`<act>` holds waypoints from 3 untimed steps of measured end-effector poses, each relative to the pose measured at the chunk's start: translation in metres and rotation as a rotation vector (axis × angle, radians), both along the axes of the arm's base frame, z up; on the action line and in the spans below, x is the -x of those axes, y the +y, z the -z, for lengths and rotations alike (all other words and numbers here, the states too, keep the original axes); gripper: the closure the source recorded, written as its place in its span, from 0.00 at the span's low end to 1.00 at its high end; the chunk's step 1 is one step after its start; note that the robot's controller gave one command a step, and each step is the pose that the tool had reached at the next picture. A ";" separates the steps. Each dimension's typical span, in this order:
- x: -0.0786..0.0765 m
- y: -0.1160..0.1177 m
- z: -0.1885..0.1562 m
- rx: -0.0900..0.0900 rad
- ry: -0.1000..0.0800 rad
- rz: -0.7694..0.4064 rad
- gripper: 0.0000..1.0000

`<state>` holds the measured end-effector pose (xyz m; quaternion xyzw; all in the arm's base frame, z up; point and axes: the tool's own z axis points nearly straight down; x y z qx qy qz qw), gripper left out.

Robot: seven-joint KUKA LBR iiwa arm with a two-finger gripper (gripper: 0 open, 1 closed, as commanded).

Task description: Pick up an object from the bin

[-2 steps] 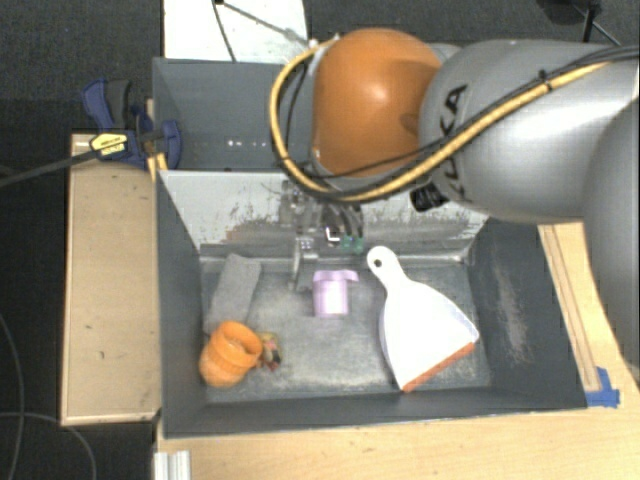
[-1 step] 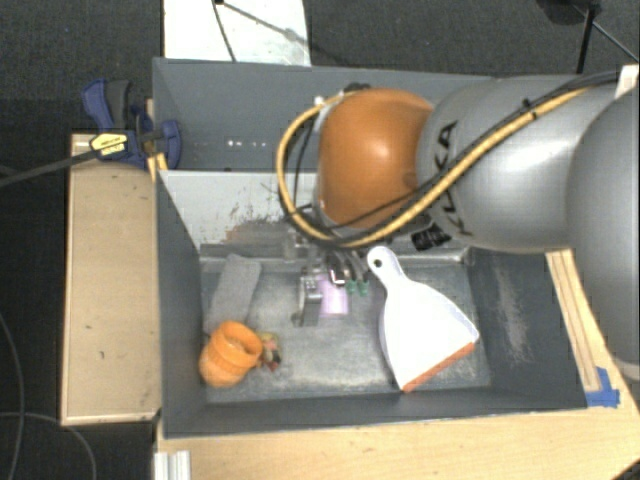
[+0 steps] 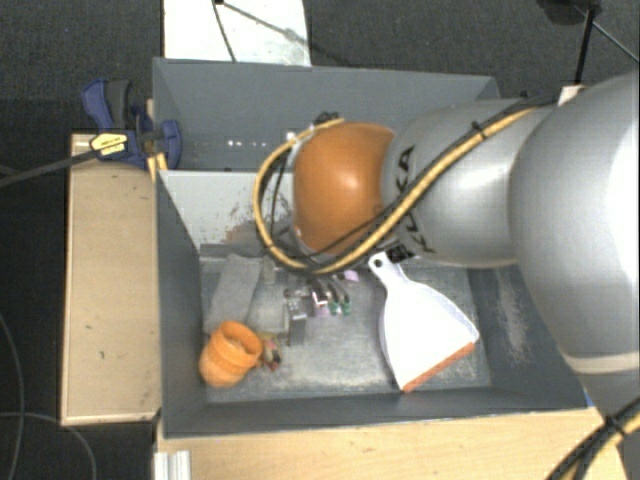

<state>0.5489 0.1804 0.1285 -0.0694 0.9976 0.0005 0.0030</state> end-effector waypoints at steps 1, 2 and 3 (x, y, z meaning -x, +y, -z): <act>0.031 0.007 0.043 0.001 0.004 0.048 0.00; 0.053 0.037 0.056 0.004 0.003 -0.124 1.00; 0.054 0.039 0.058 0.002 0.006 -0.122 0.00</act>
Offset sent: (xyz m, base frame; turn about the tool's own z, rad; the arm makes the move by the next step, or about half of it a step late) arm -0.0554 0.0392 -0.0585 -0.1301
